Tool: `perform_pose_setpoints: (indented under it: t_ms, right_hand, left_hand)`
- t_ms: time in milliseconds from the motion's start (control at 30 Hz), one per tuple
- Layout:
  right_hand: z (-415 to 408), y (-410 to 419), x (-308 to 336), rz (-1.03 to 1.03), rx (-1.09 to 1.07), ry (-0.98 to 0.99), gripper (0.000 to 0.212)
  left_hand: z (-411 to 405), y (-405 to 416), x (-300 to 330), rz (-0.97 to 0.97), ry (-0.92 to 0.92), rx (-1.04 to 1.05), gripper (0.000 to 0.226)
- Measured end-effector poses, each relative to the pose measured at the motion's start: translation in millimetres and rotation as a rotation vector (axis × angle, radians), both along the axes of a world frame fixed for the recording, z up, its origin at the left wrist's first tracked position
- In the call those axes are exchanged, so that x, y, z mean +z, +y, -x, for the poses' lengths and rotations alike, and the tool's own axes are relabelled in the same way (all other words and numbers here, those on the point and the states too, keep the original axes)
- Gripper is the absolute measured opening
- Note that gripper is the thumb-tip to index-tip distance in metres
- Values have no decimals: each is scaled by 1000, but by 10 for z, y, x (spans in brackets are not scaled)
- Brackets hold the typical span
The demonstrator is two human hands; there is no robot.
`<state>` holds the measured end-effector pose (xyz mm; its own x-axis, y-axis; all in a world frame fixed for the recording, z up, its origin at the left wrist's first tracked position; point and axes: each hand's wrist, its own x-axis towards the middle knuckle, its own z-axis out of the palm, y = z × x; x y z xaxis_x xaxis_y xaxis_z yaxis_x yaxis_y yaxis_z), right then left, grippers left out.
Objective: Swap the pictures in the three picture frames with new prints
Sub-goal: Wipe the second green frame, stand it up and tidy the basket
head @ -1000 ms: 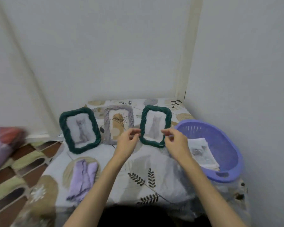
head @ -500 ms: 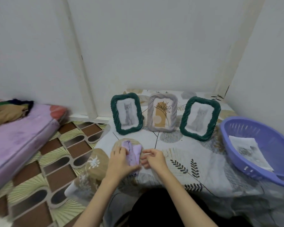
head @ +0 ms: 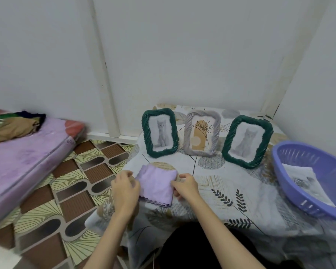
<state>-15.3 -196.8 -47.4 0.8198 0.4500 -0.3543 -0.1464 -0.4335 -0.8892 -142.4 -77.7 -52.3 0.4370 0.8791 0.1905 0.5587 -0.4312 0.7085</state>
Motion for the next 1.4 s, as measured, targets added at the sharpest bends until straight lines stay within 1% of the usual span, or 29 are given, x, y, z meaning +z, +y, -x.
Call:
perform_pose_setpoints:
  t_ms: [33,67,100,133,167,233,300,333,367,433,500,533,567,600,633,700,767,800,867,967,1033,1067,1133,1200,1233,1267,1300,1367,1400]
  right_hand:
    - [5,26,4,13,-2,-5,28]
    - [12,48,6,38,-5,-27,28]
    - [19,62,8,68,7,-53,26]
    - [21,80,-2,97,23,-75,21]
    - [24,96,2,109,30,-81,14]
    - [-1,121,15,69,10,-6,17]
    - [-45,132,61,39,-26,108,14]
    - [-74,134,84,35,-21,154,14]
    - [-103,125,103,25,-7,184,15]
    - [-128,100,154,-48,16,198,16]
    - [-130,87,135,-171,-1,181,23]
    - [-122,99,115,-212,-10,132,29]
    - [-108,118,99,-231,0,47,33]
    - [-79,144,97,-231,29,-60,34]
    - [-47,178,98,-231,75,-165,33]
    - [45,264,121,-220,206,-333,29]
    - [127,360,91,-155,354,-480,34]
    - [156,406,57,-90,421,-554,37]
    - [195,471,8,56,510,-680,41]
    - [236,501,-30,241,573,-798,44]
    - [284,510,-77,346,623,-838,47]
    - [313,517,-104,397,652,-828,49]
    - [344,530,-138,469,692,-771,51]
    - [307,528,-114,471,684,-745,52]
    - [267,508,-83,445,652,-731,52]
    - [209,470,-58,409,600,-722,51]
    - [149,418,-48,379,545,-724,49]
    - [34,275,-49,350,441,-737,50]
    - [-27,195,-64,351,408,-737,52]
  left_hand:
    - [-14,-6,5,-24,5,-139,24]
    - [-31,-23,7,-20,46,-294,30]
    - [-51,-53,11,-19,100,-436,42]
    - [-73,-99,9,-18,159,-527,56]
    - [-99,-159,2,-44,221,-569,66]
    - [-147,-265,-49,-175,344,-557,77]
    - [-186,-330,-67,-304,421,-524,78]
    - [-198,-340,-61,-324,429,-522,73]
    - [-201,-331,-48,-299,408,-529,68]
    - [-172,-294,-2,-163,275,-540,54]
    - [-116,-261,67,15,111,-478,26]
    - [-82,-239,109,119,19,-419,13]
    - [-51,-219,158,224,-68,-353,9]
    - [-22,-192,196,316,-133,-294,10]
    - [2,-148,216,378,-158,-247,10]
    - [32,-59,193,453,-152,-196,7]
    - [61,-4,176,564,-170,-142,3]
    - [69,29,159,579,-183,-109,6]
    - [90,74,147,510,-162,-72,14]
    - [159,131,182,367,30,-100,17]
    - [192,191,189,294,133,-121,16]
    - [190,224,194,271,137,-121,18]
    - [154,258,206,164,76,-117,21]
    - [48,252,196,-15,27,-170,26]
    - [-16,222,185,-77,49,-238,31]
    - [-90,186,151,-116,117,-321,36]
    - [-165,159,84,-139,230,-401,42]
    - [-269,134,-34,-148,465,-495,64]
    - [-292,146,-89,-156,545,-515,76]
